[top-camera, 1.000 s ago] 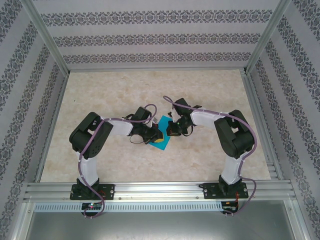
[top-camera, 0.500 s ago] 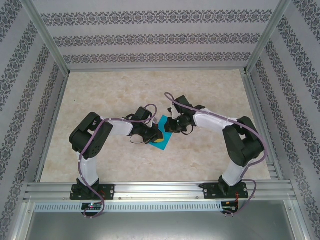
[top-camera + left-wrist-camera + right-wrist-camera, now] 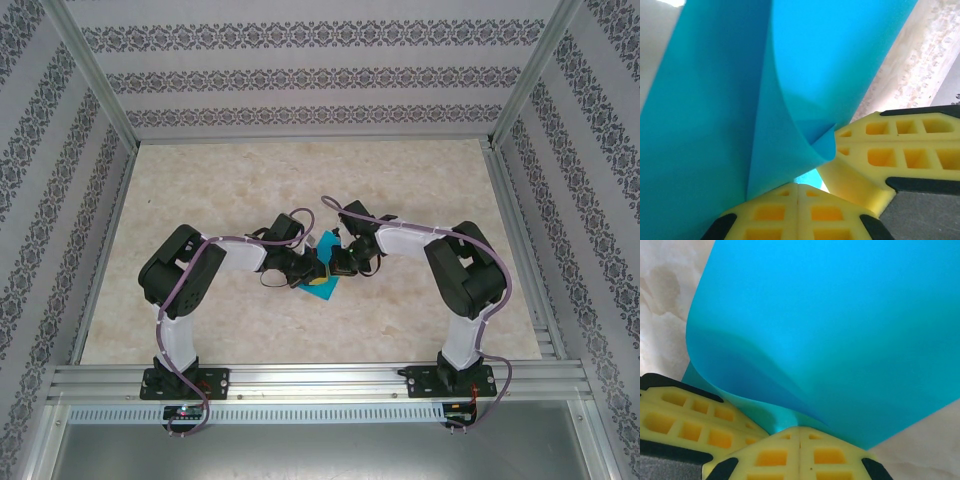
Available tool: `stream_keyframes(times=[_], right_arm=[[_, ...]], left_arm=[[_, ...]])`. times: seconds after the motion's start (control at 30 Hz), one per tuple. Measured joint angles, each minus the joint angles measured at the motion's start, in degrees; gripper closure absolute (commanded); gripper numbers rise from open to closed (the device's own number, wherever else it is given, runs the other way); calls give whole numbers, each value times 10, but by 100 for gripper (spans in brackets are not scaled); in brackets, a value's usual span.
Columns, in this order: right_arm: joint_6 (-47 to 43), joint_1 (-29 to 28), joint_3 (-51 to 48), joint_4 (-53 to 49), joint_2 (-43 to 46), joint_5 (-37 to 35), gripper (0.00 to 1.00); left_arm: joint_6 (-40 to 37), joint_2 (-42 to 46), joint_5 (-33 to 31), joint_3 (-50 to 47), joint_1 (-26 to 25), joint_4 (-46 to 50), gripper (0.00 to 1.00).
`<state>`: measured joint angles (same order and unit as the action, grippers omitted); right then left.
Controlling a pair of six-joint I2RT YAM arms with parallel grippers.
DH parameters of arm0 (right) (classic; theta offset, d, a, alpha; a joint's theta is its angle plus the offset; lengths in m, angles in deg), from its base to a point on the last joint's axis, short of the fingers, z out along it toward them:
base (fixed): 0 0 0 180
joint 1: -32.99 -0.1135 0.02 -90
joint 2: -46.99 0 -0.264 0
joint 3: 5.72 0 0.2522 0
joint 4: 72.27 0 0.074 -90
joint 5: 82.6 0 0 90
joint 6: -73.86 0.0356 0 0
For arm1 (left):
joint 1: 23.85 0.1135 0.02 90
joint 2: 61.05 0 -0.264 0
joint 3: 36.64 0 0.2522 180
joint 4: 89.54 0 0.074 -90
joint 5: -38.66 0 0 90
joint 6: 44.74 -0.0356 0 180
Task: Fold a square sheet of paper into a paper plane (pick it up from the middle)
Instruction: Fold the triangle a second time at the center of the table.
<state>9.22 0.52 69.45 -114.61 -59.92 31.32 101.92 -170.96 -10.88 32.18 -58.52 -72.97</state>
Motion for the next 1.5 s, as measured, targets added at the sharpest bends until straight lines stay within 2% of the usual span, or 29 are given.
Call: stream_keyframes(times=[0.6, 0.73, 0.9, 1.03, 1.5], right_arm=[[-24, 3, 14, -19, -9, -3, 99], [-30, 3, 16, -22, -10, -3, 100], [-41, 3, 22, -30, -14, -4, 100], [-49, 7, 23, -31, -14, -5, 100], [-61, 9, 22, -29, -14, -5, 100]], left_arm=[[-41, -10, -62, 47, 0, 59, 91], [-54, -10, -75, 55, 0, 77, 87], [-77, -12, -78, 66, 2, 90, 77], [-97, -12, -78, 74, 6, 102, 73], [-127, -34, -70, 92, 31, 90, 81]])
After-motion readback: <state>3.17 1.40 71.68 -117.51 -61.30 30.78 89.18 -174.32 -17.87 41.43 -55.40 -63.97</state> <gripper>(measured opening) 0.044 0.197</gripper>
